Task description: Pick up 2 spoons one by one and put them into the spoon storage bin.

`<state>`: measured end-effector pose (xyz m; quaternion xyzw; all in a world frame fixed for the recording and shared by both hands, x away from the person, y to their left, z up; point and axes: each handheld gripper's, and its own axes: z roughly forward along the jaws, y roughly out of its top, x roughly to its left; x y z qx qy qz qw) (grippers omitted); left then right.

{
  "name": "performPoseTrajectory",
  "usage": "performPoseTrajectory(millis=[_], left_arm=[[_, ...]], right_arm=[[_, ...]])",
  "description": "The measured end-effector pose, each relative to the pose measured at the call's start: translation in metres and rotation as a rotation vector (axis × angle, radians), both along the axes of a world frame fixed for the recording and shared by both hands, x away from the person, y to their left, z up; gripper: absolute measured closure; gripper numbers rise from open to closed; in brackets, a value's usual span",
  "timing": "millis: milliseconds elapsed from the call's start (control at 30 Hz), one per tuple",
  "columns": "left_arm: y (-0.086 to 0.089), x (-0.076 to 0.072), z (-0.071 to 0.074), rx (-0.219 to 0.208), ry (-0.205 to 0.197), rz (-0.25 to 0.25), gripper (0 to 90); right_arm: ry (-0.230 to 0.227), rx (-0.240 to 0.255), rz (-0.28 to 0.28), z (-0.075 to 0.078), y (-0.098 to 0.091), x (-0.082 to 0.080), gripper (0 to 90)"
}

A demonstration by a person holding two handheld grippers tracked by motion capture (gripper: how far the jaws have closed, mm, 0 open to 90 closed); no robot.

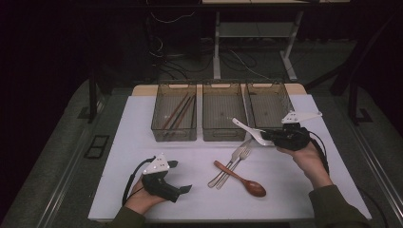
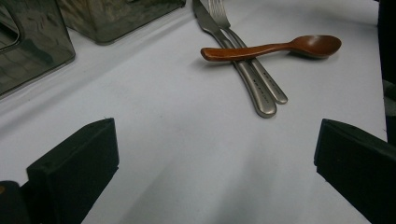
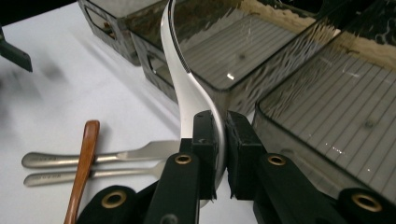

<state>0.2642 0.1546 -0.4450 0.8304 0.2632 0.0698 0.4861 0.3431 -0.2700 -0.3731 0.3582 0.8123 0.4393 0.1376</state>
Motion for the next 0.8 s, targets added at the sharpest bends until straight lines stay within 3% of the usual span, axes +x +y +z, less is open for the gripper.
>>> performPoseTrajectory(millis=[400,800], left_arm=[[0.0,0.0,0.0,0.0,-0.004,-0.004,0.0],[0.001,0.0,0.001,0.001,-0.009,-0.001,0.0]], right_arm=[[-0.017,0.008,-0.003,0.012,0.018,0.022,82.3],[-0.017,-0.025,-0.019,0.023,0.043,0.052,82.2]])
